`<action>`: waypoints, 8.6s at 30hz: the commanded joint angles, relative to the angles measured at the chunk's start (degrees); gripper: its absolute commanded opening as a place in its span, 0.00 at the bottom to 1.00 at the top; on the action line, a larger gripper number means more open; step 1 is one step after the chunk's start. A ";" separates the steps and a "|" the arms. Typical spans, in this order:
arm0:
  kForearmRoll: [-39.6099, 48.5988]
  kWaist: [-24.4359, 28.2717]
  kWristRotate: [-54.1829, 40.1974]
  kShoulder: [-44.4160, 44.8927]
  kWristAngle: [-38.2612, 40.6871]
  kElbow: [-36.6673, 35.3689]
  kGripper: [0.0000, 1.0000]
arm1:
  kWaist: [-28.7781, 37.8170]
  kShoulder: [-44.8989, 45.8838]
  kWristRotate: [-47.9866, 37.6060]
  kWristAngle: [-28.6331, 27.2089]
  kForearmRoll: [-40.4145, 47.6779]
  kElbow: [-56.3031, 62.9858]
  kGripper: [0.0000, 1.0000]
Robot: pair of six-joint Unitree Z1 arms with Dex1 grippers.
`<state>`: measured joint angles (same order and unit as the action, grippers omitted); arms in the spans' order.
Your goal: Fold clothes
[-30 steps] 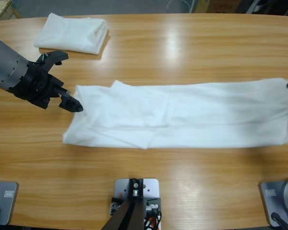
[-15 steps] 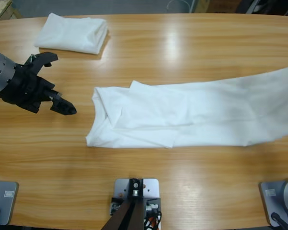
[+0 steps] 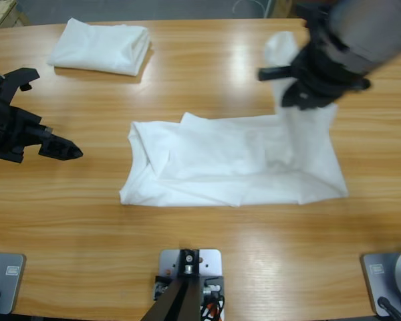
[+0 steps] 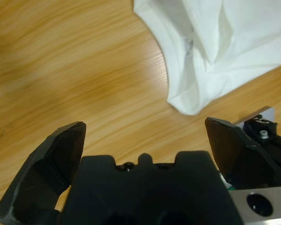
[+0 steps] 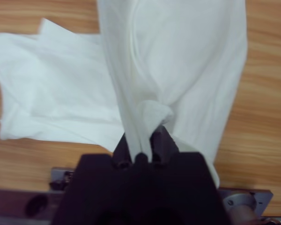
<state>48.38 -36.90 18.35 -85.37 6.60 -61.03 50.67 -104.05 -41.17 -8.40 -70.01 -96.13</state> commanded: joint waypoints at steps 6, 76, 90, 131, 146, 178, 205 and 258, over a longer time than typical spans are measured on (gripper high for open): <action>0.49 3.17 0.84 2.82 -1.42 3.28 1.00 | 10.32 -17.91 -0.14 4.82 -9.41 -23.67 0.00; -9.74 -17.12 1.24 -5.16 0.95 -3.75 0.00 | -6.55 6.66 13.57 13.20 13.81 12.31 0.00; -9.79 -24.53 4.94 -19.91 0.81 -12.20 0.00 | -11.54 -1.42 15.85 19.34 38.61 30.44 0.00; -9.65 -23.66 8.54 -40.35 -0.15 -25.90 0.00 | -16.13 -9.84 18.70 23.17 44.66 34.95 0.00; -10.32 -25.59 9.51 -26.71 -5.18 -5.42 0.00 | -17.24 -12.27 20.25 23.26 44.52 35.92 0.00; -8.46 -17.03 14.08 -13.96 -10.21 -5.67 0.00 | -15.64 7.77 19.25 20.64 39.18 37.19 0.00; -9.88 -11.72 10.17 -40.28 -9.50 -20.01 0.00 | 2.98 6.49 0.88 21.99 57.62 59.25 0.00; -3.11 -4.41 10.39 2.82 -12.49 7.46 0.99 | -28.00 3.08 -1.81 43.35 95.16 81.36 0.91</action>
<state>45.73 -40.87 28.25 -83.84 -6.82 -56.67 23.48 -91.51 -42.37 31.07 12.81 -19.91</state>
